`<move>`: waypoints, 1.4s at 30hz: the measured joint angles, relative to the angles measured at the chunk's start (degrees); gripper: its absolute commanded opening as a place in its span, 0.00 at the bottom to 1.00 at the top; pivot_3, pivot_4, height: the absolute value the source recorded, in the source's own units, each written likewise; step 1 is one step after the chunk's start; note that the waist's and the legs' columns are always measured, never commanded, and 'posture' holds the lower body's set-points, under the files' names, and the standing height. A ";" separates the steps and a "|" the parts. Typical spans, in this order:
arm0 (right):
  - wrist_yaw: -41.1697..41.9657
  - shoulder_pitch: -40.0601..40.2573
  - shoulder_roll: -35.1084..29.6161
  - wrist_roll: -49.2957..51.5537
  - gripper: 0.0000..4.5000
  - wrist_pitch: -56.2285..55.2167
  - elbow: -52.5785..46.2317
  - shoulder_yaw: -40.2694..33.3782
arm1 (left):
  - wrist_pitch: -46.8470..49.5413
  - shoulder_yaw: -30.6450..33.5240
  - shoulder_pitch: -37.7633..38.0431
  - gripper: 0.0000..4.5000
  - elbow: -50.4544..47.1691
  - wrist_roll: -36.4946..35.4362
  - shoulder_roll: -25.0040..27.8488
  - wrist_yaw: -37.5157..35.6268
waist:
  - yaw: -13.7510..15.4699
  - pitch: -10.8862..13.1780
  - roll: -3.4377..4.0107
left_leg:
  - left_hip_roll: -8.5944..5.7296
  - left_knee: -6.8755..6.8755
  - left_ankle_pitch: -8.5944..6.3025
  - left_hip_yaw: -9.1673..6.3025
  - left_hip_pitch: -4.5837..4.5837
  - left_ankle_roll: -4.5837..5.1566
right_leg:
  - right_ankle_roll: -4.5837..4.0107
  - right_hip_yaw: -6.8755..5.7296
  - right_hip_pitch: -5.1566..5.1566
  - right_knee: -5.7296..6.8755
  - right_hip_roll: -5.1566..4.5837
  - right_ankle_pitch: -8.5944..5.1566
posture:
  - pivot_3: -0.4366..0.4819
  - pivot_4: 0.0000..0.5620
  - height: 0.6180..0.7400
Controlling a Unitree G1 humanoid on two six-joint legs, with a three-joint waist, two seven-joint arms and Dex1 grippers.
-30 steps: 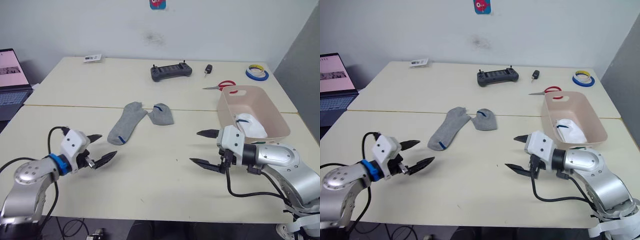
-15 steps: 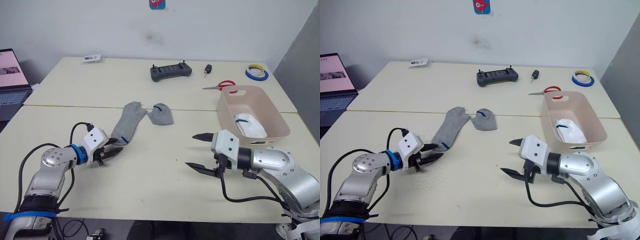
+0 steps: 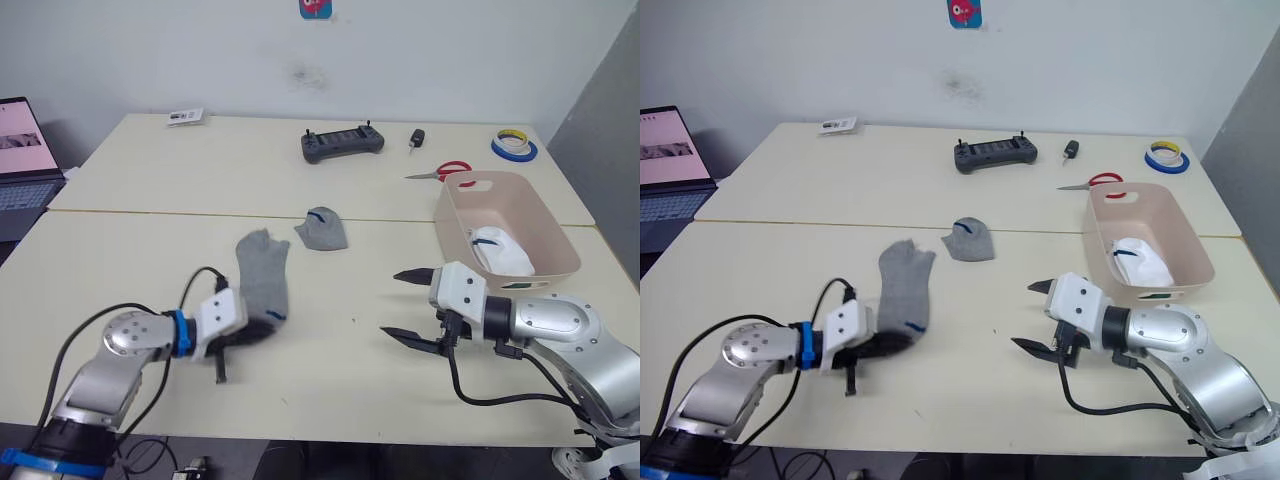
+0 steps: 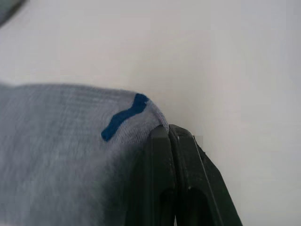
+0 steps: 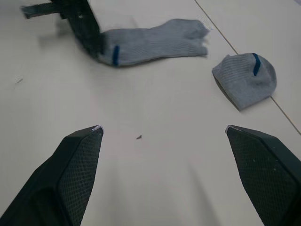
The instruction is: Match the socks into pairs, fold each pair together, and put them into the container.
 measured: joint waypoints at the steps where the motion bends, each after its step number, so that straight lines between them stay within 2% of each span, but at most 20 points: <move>1: 0.30 0.17 -0.35 0.15 1.00 0.00 0.00 -0.45 | 0.93 -0.62 -0.04 0.00 -1.45 -0.24 0.04 -0.41 | 0.00 0.00 0.00 | 0.00 0.00 0.00 0.00 0.00 0.00 | 0.00 0.00 0.00 0.01 0.02 0.00 | 0.48 0.27 0.97; 5: 0.78 0.90 -1.77 0.38 1.00 0.00 -0.01 -2.59 | 2.18 -4.98 -2.01 0.00 -4.69 -0.46 -1.27 -1.31 | 0.09 0.00 0.00 | -0.05 0.01 0.00 0.03 -0.01 0.00 | 0.01 0.00 0.01 -0.01 0.03 0.00 | 0.48 0.27 0.97; 8: 1.17 1.36 -2.91 0.35 1.00 -0.14 0.03 -3.65 | -0.33 -10.74 -5.10 0.00 -4.66 1.37 -3.71 -3.06 | 0.09 0.00 0.00 | -0.07 0.02 0.00 0.05 -0.01 0.00 | 0.01 0.00 0.03 -0.02 0.10 0.00 | 0.48 0.27 0.97; 10: 1.59 1.69 -2.99 0.34 1.00 -0.36 0.05 -3.73 | -2.69 -12.72 -5.28 0.00 -4.83 2.27 -3.36 -4.73 | -0.11 0.00 0.00 | 0.00 0.00 0.00 0.04 0.00 0.00 | 0.00 0.01 -0.01 -0.01 0.11 0.00 | 0.48 0.27 0.97; 14: 1.88 1.70 -3.39 0.34 1.00 -0.50 0.13 -3.81 | -6.28 -12.42 -2.95 0.00 -5.48 2.87 0.25 -6.51 | -0.41 0.00 0.01 | 0.09 -0.04 0.00 0.02 0.05 0.01 | -0.02 0.05 -0.03 0.00 0.23 -0.01 | 0.48 0.27 0.97; 18: 1.90 1.46 -3.04 0.34 1.00 -0.89 0.39 -3.59 | -4.73 -7.67 2.65 0.00 -5.72 0.65 2.18 -4.59 | -0.20 0.00 0.01 | 0.08 -0.01 -0.01 0.00 0.02 0.02 | -0.02 0.04 -0.01 0.00 0.15 -0.01 | 0.48 0.27 0.97; 21: 2.33 0.80 -2.90 0.38 1.00 -1.48 0.96 -3.39 | 5.34 -3.39 2.33 0.00 -10.78 -6.69 2.31 -2.17 | 0.35 0.03 -0.05 | -0.08 0.06 -0.01 -0.06 -0.02 0.01 | 0.01 -0.06 0.06 -0.01 0.06 -0.02 | 0.48 0.27 0.97; 25: 4.20 0.16 -3.71 0.47 1.00 -2.58 3.61 -3.87 | 19.79 -1.30 -2.37 0.00 -18.42 -17.91 3.04 0.13 | 0.31 0.02 -0.06 | -0.09 0.06 -0.01 -0.03 -0.01 0.01 | 0.02 -0.04 0.09 -0.04 0.06 -0.01 | 0.48 0.27 0.97; 29: 6.24 0.53 -6.82 1.56 1.00 -2.73 5.74 -8.36 | 33.46 -0.39 -9.51 0.00 -20.94 -31.02 -0.60 6.35 | 0.24 0.02 -0.06 | -0.06 0.06 -0.01 -0.09 0.00 0.01 | 0.02 -0.07 0.12 -0.03 0.07 -0.01 | 0.48 0.27 0.97; 33: 8.35 3.06 -8.96 2.80 1.00 -2.76 5.73 -11.66 | 44.95 2.13 -18.73 0.00 -19.28 -48.92 -8.38 17.57 | 0.16 0.02 -0.11 | -0.05 0.10 -0.01 -0.10 -0.01 0.01 | 0.02 -0.06 0.16 -0.04 0.08 -0.01 | 0.48 0.27 0.97; 36: 9.43 4.41 -10.40 3.20 1.00 -3.10 5.78 -12.87 | 48.58 4.02 -22.91 0.00 -15.98 -64.84 -11.47 28.20 | -0.04 0.02 -0.11 | -0.02 0.10 0.00 -0.11 0.02 0.01 | 0.02 -0.04 0.17 -0.03 0.06 -0.01 | 0.48 0.27 0.97; 40: 10.40 4.61 -11.27 3.32 1.00 -3.98 6.30 -14.39 | 47.90 5.82 -22.95 0.00 -12.15 -83.75 -10.80 42.84 | -0.33 0.00 -0.08 | 0.02 0.08 0.00 -0.11 0.11 0.00 | 0.01 0.02 0.19 -0.01 0.09 -0.01 | 0.48 0.27 0.97; 42: 10.63 4.49 -11.53 3.37 1.00 -4.05 6.61 -14.45 | 46.50 7.65 -19.34 0.00 -10.38 -89.14 -8.85 48.54 | -0.35 -0.01 -0.05 | 0.03 0.08 0.00 -0.09 0.13 0.00 | 0.00 0.06 0.19 -0.01 0.09 -0.01 | 0.48 0.27 0.97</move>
